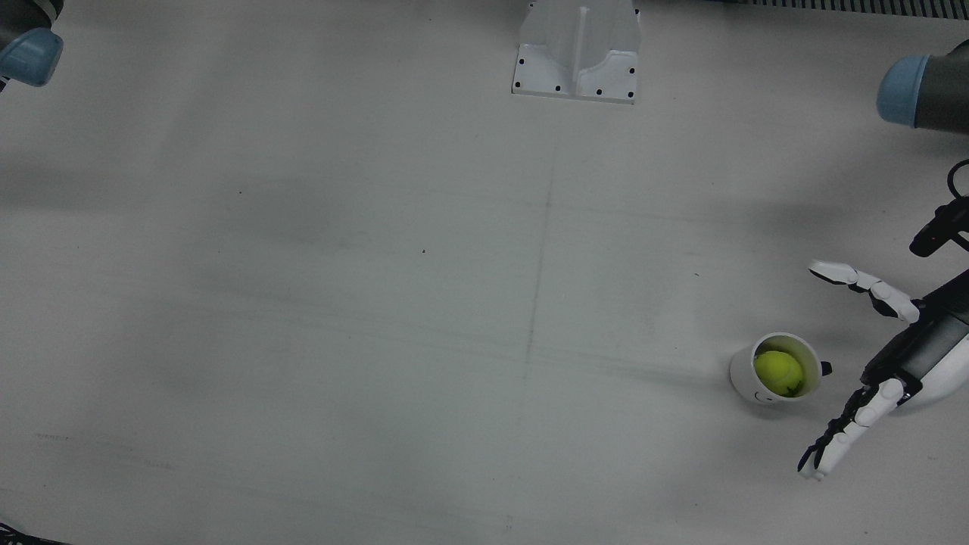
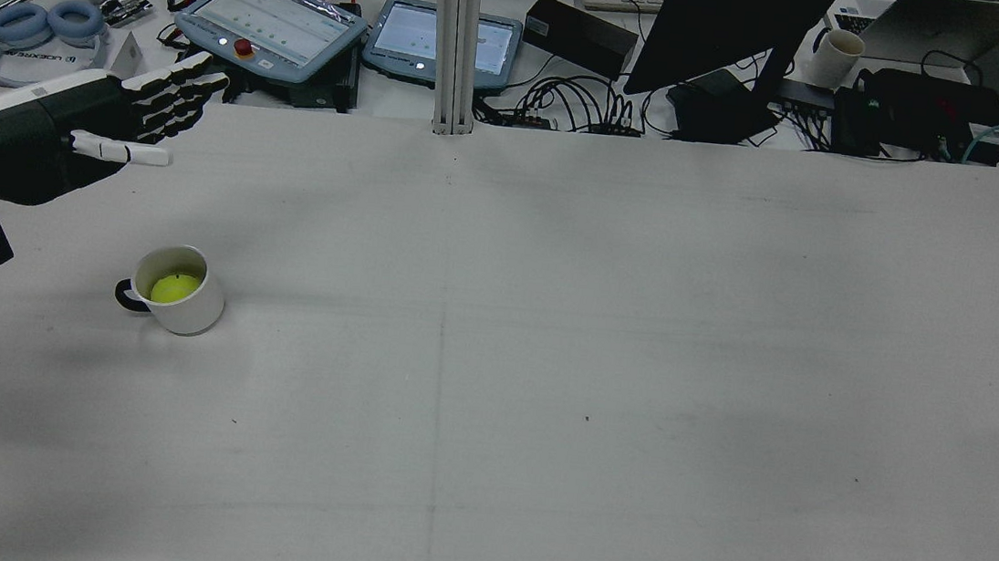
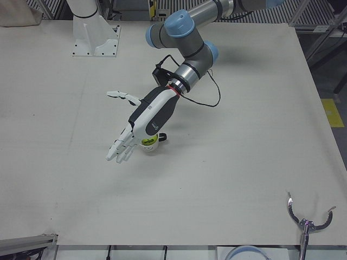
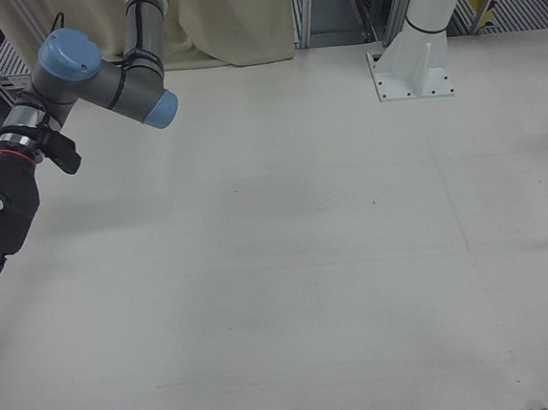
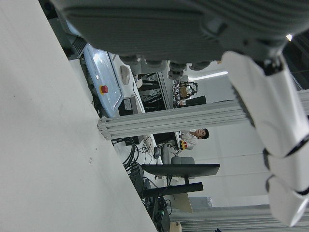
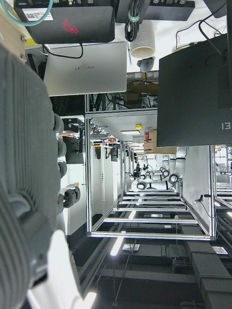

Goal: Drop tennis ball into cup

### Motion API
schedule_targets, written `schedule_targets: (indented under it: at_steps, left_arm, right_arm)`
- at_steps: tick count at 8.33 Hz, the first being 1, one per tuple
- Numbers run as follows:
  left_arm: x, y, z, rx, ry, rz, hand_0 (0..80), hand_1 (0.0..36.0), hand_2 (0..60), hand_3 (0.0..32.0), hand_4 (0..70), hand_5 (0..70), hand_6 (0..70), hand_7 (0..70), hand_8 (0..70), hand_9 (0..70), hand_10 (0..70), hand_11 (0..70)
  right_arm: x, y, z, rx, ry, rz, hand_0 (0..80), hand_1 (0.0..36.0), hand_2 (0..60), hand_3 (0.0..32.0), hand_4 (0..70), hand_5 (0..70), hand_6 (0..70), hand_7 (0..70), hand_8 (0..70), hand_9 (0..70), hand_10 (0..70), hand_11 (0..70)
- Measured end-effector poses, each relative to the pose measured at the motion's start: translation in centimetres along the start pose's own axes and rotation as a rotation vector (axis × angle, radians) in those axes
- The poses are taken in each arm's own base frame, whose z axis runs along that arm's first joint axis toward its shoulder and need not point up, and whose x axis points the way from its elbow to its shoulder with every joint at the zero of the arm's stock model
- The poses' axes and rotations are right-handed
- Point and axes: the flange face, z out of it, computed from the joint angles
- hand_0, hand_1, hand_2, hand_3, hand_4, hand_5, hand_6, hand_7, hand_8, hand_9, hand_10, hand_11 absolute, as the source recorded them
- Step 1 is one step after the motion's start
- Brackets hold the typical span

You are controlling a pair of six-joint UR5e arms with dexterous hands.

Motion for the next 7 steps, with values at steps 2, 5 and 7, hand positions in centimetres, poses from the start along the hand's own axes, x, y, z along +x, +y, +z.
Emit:
schedule_targets:
  at_steps: [2,5,7]
  left_arm:
    - [4.1,0.1,-1.4,0.039,0.07,-0.022,45.9,17.9,13.9,0.0,0.0,0.2,0.1,10.6,0.0,0.7,0.0,0.0]
    - [12.5,-0.9,-5.7,0.143,0.214,0.001,47.7,20.3,11.4,0.0,0.0,0.1,0.0,9.4,0.0,0.4,0.0,0.0]
    - [15.4,-2.0,-8.1,0.215,0.262,0.009,48.5,20.9,9.5,0.0,0.0,0.7,0.1,9.5,0.0,0.5,0.0,0.0]
  right_arm:
    - [0.0,-0.3,-0.1,0.007,0.0,0.001,0.0,0.0,0.0,0.0,0.0,0.0,0.0,0.0,0.0,0.0,0.0,0.0]
    - [0.0,-0.4,-0.1,0.008,0.0,0.001,0.0,0.0,0.0,0.0,0.0,0.0,0.0,0.0,0.0,0.0,0.0,0.0]
    - [0.0,-0.4,-0.1,0.007,0.0,0.002,0.0,0.0,0.0,0.0,0.0,0.0,0.0,0.0,0.0,0.0,0.0,0.0]
